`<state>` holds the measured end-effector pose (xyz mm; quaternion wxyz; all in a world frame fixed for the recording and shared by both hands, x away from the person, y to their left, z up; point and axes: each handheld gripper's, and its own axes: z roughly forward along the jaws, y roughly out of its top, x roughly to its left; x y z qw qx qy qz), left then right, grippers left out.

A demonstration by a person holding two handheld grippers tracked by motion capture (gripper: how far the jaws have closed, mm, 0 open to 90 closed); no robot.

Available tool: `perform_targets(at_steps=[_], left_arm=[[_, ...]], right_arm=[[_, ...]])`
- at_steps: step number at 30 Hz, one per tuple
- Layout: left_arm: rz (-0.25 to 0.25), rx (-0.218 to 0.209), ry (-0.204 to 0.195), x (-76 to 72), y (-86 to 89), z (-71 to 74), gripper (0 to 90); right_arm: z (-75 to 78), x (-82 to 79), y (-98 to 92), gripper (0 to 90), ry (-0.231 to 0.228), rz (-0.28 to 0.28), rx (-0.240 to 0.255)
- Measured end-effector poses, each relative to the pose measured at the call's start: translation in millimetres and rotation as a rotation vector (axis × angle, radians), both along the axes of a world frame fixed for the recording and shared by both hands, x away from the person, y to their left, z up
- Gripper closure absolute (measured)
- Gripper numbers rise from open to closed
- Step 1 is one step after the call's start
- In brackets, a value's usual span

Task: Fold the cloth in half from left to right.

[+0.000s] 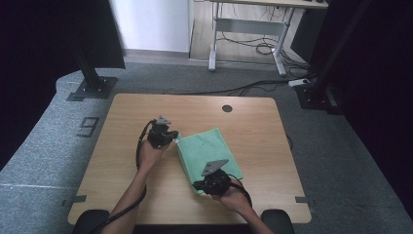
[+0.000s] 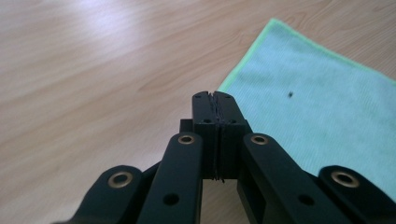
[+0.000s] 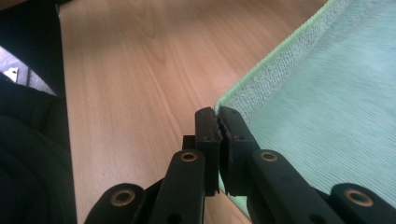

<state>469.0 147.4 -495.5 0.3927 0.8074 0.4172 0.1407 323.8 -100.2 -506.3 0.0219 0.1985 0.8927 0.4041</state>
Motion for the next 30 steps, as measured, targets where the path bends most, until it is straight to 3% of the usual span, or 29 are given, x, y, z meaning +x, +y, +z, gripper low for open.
perform_targets(at_steps=[14,25,30], left_arm=[[-0.056,0.001,-0.017,23.1,-44.8,7.3,88.6],[-0.096,0.029,-0.029,40.4,-83.5,9.0,88.6],[-0.114,0.037,-0.029,46.3,-96.9,10.5,88.6]], right_arm=[[5.9,9.2,-50.8,86.0,-0.007,-0.123,0.048],[8.9,15.3,-93.1,86.1,-0.020,-0.244,0.076],[9.1,17.2,-105.1,86.1,-0.022,-0.273,0.078]])
